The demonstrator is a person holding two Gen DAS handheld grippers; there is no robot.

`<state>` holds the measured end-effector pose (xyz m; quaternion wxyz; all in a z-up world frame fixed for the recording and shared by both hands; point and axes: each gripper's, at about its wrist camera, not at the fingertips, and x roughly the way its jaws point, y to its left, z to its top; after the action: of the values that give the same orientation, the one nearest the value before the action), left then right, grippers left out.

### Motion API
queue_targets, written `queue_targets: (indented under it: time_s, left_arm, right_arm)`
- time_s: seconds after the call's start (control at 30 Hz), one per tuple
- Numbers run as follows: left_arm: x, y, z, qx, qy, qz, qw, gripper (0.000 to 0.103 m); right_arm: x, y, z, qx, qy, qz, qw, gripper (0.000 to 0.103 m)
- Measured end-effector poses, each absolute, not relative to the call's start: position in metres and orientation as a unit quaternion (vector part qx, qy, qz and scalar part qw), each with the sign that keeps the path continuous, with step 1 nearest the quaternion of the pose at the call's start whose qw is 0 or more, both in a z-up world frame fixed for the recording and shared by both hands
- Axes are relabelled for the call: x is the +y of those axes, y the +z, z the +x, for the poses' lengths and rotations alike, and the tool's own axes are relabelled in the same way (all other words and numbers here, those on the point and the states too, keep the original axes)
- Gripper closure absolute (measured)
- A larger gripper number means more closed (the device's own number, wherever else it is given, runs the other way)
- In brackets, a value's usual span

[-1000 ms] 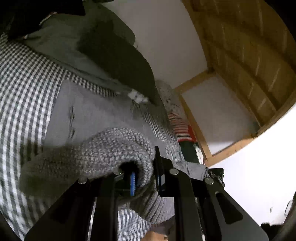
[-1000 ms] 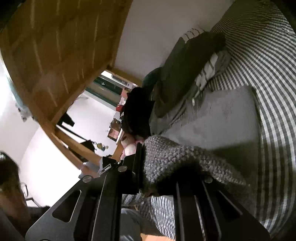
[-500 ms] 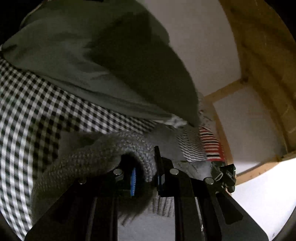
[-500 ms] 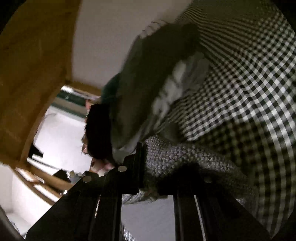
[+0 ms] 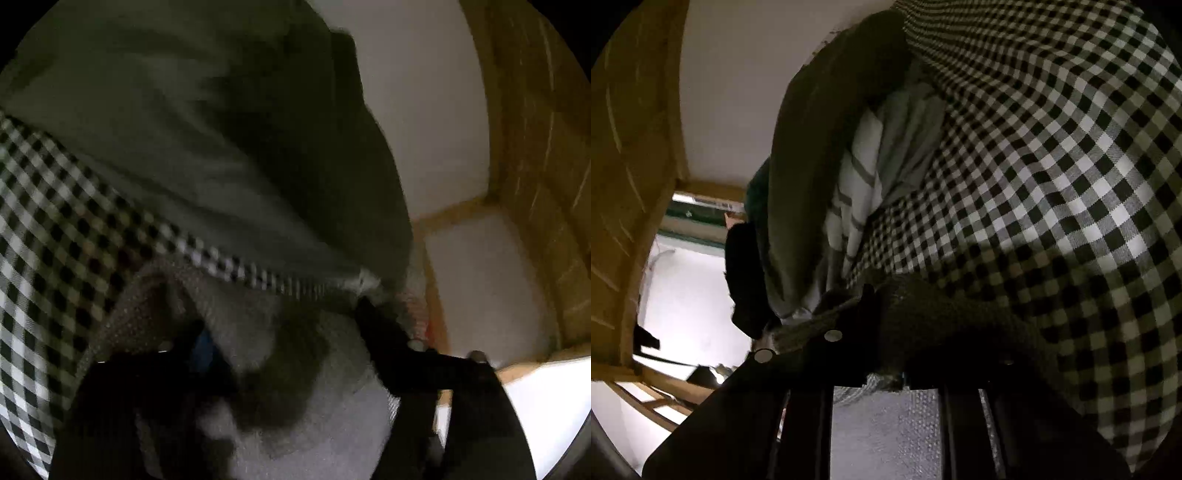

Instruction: Fold large clothes

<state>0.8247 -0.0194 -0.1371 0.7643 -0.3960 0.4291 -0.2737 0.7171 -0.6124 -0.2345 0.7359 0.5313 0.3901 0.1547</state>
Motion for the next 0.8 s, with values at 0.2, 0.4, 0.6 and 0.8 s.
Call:
queue_targets:
  time_s: [0.2, 0.4, 0.6, 0.8]
  left_arm:
    - [-0.004, -0.117, 0.82, 0.401, -0.244, -0.386, 0.794, 0.008]
    - [-0.03, -0.093, 0.791, 0.4, -0.287, -0.328, 0.806, 0.007]
    - [-0.102, -0.059, 0.757, 0.39, -0.316, -0.192, 0.843, 0.006]
    - [-0.191, -0.08, 0.773, 0.423, -0.194, -0.006, 0.885, 0.006]
  right_arm:
    - [-0.62, -0.21, 0.723, 0.374, 0.163, 0.516, 0.753, 0.047]
    - [-0.652, -0.163, 0.708, 0.29, 0.112, 0.52, 0.796, 0.003]
    - [-0.593, -0.1, 0.692, 0.33, 0.121, 0.331, 0.876, 0.003]
    - [-0.421, -0.133, 0.726, 0.475, 0.092, -0.024, 0.875, 0.003]
